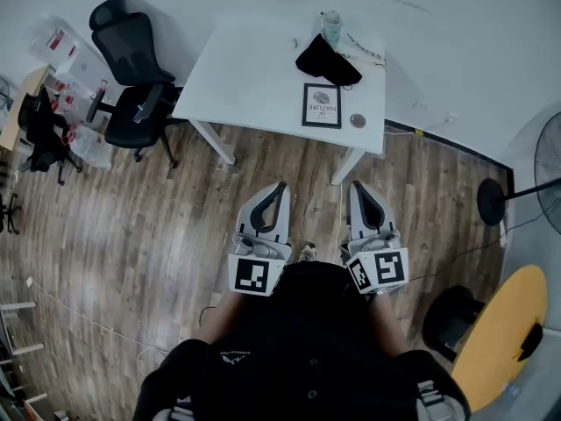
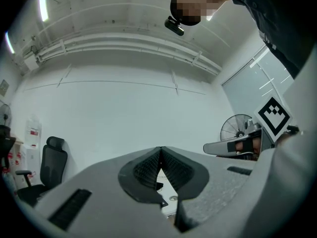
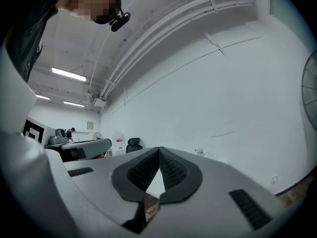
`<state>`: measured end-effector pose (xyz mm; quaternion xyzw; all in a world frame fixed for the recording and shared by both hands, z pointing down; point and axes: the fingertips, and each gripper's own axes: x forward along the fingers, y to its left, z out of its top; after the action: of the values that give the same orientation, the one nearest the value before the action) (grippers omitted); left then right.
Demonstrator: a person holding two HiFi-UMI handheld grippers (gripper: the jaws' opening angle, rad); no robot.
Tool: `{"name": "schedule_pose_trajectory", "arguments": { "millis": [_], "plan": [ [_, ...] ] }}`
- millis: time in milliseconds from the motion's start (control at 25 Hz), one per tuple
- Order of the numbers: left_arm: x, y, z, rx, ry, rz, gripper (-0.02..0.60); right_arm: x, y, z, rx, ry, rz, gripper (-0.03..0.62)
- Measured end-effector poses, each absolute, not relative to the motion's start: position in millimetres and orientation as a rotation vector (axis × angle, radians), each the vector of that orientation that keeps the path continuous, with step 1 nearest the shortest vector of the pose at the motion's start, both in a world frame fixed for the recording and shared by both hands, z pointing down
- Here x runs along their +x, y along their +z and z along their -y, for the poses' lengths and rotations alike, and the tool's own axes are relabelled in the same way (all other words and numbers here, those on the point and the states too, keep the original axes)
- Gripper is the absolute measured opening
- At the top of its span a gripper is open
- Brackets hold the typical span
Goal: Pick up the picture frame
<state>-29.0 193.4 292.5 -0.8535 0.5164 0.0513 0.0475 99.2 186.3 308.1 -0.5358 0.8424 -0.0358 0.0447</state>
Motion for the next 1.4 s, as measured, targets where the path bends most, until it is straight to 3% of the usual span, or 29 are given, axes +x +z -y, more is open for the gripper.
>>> {"name": "schedule_pose_trajectory", "arguments": {
  "millis": [840,1400],
  "plan": [
    [18,317,-101,-2.665,0.117,-1.563,0.006,164,332,-112,-1.746,-0.192,-2.497,-0.002],
    [16,332,25,-2.726,0.094,-1.537,0.006,177,344,-2,-1.866,-0.262,-2.471,-0.002]
  ]
}}
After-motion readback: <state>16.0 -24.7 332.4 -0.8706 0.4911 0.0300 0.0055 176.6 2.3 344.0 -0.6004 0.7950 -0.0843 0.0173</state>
